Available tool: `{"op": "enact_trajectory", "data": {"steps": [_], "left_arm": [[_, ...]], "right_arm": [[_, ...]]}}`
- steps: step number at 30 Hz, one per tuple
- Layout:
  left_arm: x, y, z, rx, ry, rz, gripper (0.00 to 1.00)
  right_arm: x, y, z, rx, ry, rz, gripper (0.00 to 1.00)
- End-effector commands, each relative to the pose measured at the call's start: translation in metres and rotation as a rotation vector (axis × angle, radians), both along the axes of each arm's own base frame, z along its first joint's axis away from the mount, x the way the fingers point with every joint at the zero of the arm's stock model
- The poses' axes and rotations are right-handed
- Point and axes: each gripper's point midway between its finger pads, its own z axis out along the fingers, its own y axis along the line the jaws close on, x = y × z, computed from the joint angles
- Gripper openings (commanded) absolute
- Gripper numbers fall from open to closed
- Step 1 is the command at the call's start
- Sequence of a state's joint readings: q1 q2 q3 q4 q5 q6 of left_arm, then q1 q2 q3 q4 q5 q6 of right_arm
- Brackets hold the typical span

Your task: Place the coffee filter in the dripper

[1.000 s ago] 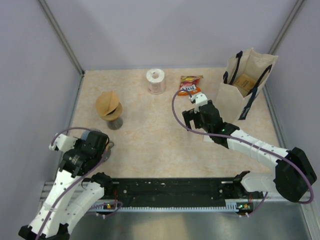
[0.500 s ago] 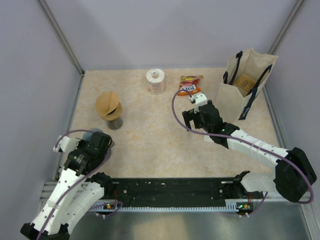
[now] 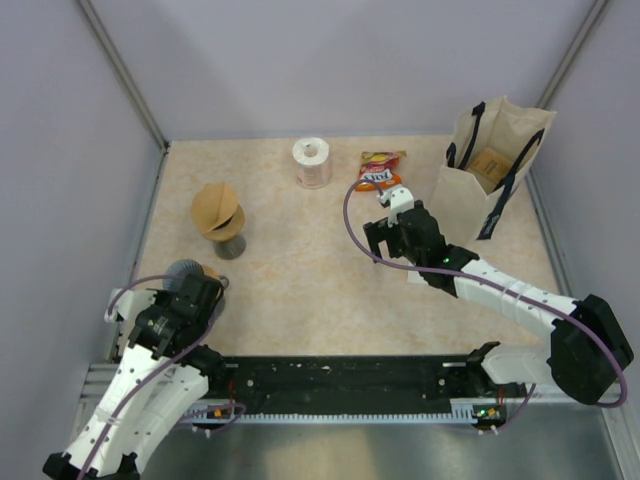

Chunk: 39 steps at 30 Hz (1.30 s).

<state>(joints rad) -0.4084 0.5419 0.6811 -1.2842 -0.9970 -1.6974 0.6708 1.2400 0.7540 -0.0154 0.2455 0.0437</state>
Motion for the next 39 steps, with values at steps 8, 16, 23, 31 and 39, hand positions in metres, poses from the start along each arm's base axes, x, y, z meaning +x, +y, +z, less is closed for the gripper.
{"op": "enact_trajectory", "data": {"steps": [8, 16, 23, 31, 39], "left_arm": [[-0.015, -0.011, -0.033, -0.04, 0.168, -0.062, 0.0], [-0.009, -0.014, -0.022, -0.022, 0.178, -0.085, 0.0], [-0.005, -0.015, -0.015, -0.014, 0.175, -0.097, 0.33], [-0.001, -0.014, 0.0, 0.009, 0.153, -0.118, 0.48], [-0.004, -0.01, 0.028, 0.032, 0.139, -0.128, 0.74]], "right_arm": [[0.009, 0.003, 0.027, 0.045, -0.059, 0.0, 0.99], [0.008, 0.004, 0.025, 0.042, -0.055, 0.001, 0.99], [0.009, 0.004, 0.021, 0.035, -0.047, -0.002, 0.99], [0.011, 0.005, 0.02, 0.032, -0.043, 0.0, 0.99], [0.01, 0.004, 0.022, 0.034, -0.047, -0.003, 0.99]]}}
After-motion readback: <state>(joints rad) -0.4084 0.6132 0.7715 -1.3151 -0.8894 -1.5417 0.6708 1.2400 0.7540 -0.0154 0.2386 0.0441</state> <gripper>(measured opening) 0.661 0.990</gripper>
